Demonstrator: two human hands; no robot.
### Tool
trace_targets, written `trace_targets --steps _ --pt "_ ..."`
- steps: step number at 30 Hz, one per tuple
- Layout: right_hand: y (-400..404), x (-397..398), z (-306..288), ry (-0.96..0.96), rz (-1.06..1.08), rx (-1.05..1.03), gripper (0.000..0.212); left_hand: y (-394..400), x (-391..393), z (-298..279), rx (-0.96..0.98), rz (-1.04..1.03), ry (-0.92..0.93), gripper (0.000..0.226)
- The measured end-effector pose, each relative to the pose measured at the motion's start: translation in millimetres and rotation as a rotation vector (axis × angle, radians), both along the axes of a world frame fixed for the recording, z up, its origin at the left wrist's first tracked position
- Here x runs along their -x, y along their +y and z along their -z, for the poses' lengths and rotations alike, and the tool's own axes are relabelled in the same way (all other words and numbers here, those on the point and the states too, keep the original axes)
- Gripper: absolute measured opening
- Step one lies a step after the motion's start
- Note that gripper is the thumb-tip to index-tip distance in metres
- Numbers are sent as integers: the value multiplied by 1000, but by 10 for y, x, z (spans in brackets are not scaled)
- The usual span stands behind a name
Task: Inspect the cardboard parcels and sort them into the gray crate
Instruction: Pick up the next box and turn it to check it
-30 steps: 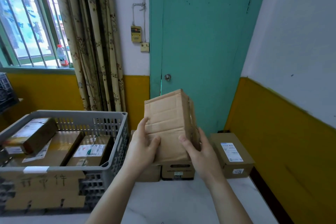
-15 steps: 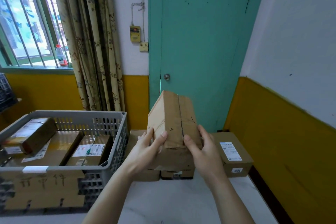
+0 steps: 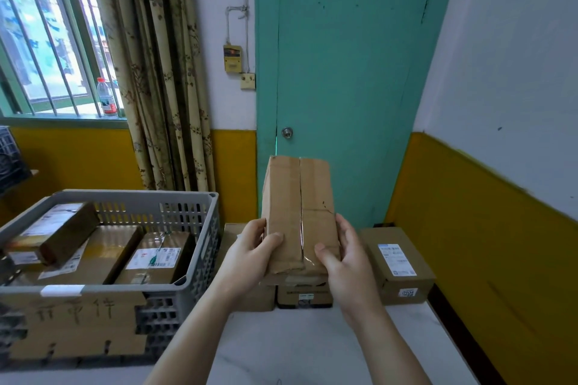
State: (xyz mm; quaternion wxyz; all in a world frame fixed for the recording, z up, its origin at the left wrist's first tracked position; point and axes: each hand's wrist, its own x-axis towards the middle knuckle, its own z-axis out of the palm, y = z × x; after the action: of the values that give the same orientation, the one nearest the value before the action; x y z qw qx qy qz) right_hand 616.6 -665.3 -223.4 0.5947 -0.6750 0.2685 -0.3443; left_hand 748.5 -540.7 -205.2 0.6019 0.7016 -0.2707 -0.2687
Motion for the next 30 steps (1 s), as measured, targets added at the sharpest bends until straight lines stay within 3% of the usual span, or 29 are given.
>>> trace_targets --steps 2,7,12,14,16,20,27,30 --pt "-7 7 -9 8 4 14 50 0 9 18 2 0 -12 43" --pt "-5 4 -86 23 24 17 30 26 19 5 31 21 9 46" --pt "-26 -9 -106 87 110 141 21 28 36 17 -4 20 -6 28" --pt "-65 7 -74 85 112 108 25 28 33 28 -2 27 17 29" --pt "-86 10 -56 61 117 -2 6 10 49 8 -1 -5 15 32" --pt "-97 -43 -21 130 219 -8 36 -42 67 -32 -86 -99 -170 34" --pt "-172 -10 17 188 292 176 32 -29 95 38 -88 -50 -194 30" --pt "-199 -12 13 150 255 102 31 -11 36 -29 -62 -38 -149 47"
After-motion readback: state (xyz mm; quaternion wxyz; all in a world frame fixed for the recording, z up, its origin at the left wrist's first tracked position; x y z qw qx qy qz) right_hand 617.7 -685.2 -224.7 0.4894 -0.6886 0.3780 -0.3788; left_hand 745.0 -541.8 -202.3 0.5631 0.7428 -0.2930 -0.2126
